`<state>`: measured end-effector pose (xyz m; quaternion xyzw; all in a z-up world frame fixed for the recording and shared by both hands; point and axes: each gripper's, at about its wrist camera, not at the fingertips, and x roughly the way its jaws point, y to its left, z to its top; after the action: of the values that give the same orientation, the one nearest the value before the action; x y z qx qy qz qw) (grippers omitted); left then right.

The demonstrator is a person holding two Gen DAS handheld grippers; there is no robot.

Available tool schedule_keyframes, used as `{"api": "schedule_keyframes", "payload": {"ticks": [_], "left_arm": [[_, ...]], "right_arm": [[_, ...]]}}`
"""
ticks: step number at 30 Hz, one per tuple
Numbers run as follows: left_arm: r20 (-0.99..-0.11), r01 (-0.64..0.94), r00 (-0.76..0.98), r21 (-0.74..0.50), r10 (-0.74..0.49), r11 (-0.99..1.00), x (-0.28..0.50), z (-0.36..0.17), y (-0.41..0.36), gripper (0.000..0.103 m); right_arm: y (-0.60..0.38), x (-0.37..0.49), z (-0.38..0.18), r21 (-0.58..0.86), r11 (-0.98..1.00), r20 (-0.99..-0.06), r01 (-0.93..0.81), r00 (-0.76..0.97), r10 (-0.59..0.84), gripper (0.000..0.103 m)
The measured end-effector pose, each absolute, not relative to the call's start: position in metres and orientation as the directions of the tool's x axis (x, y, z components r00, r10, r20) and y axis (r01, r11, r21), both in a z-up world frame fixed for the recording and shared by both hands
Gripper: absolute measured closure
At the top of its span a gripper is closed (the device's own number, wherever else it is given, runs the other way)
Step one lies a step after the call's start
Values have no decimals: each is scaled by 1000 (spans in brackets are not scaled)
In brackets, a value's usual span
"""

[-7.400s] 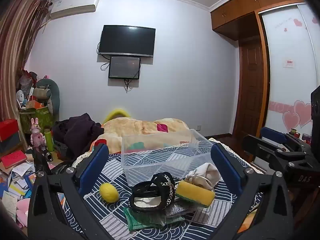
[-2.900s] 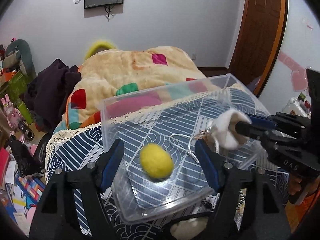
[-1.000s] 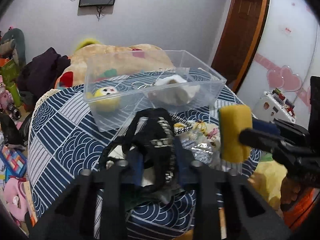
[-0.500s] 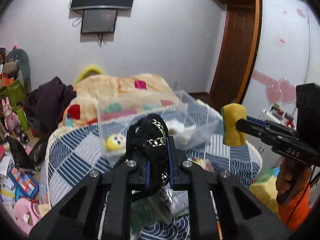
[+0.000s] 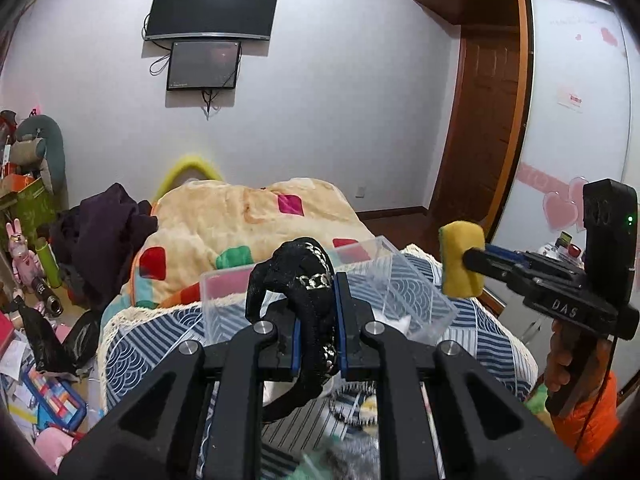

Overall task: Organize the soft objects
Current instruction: 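Grasp the black chain-trimmed cap with the left tool while the right tool holds the sponge, then lower the sponge and black cap into the clear box and open both tools, then grasp the floral scrunchie with the right tool while the left tool grasps the silver sock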

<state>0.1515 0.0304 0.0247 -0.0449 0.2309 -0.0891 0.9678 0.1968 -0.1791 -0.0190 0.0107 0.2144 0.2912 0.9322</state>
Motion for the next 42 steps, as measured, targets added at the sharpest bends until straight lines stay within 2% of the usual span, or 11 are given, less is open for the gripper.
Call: {"api": "schedule_keyframes", "payload": {"ticks": [12,19,22,24,26,30,35,38,42], "left_arm": [[-550,123,819,-110,-163,986,220,-32,9,90],[-605,161,769,-129,-207,978,240,-52,1,90],[-618,173,760,-107,-202,979,240,-56,-5,78],[-626,166,757,-98,-190,981,238,-57,-6,57],[-621,160,762,-92,-182,983,233,-56,-6,49],[-611,173,769,-89,-191,981,222,-49,-4,48],[-581,171,786,-122,-210,978,206,-33,7,40],[-560,178,798,-139,-225,974,190,-24,13,38],[-557,178,799,-144,-229,973,168,-22,17,37]], "right_arm": [[-156,240,-54,55,851,-548,-523,696,464,76],[-144,252,-68,19,843,-609,-538,662,436,76],[-141,256,-71,14,845,-619,-535,659,427,75],[-141,254,-71,5,845,-618,-534,662,423,73],[-142,252,-69,-4,841,-618,-542,662,424,70],[-144,243,-61,-17,839,-585,-544,686,433,58],[-149,233,-46,3,835,-551,-550,696,461,54],[-153,220,-37,3,828,-524,-561,704,480,49],[-159,201,-33,14,812,-493,-584,702,513,49]]}}
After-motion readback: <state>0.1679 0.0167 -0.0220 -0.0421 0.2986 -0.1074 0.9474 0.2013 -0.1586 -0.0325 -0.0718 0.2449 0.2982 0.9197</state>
